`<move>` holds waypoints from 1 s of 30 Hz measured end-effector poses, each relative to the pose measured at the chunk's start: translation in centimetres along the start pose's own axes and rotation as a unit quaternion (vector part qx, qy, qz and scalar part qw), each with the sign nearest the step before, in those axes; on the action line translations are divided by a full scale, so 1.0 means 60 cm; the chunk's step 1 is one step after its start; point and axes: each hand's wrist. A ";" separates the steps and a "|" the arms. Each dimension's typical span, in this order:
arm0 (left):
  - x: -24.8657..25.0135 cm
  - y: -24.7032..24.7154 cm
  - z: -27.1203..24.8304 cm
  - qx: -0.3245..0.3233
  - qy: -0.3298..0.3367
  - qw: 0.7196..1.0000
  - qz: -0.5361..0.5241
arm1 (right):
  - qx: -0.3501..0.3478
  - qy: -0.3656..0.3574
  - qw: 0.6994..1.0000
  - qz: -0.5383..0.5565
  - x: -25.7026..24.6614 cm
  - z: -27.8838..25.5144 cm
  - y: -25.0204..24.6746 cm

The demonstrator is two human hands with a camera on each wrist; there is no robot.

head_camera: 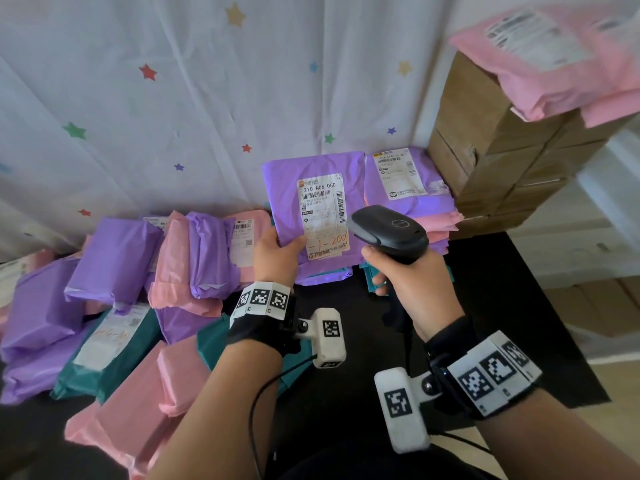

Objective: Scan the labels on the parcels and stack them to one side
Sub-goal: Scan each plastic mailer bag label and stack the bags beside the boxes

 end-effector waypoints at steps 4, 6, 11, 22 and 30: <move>0.023 0.015 0.006 -0.004 0.006 1.000 0.008 | 0.024 0.002 1.000 0.005 0.001 0.009 -0.019; 0.047 0.031 0.016 -0.011 0.010 1.000 0.014 | 0.041 0.007 0.999 0.003 0.001 0.014 -0.035; 0.119 0.104 0.046 -0.039 0.024 0.999 0.009 | 0.087 0.016 0.996 0.003 0.000 0.032 -0.083; 0.174 0.251 0.076 -0.047 0.003 0.991 0.124 | 0.136 0.024 0.990 0.018 -0.005 0.062 -0.169; 0.142 0.232 0.086 0.011 0.071 0.973 0.221 | 0.114 0.031 0.993 0.000 0.002 0.071 -0.156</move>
Point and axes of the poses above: each hand's wrist, its own z-axis towards the middle knuckle, its own y-axis out of the palm, x = y × z, and after that the axes turned 13 degrees about z, right-handed
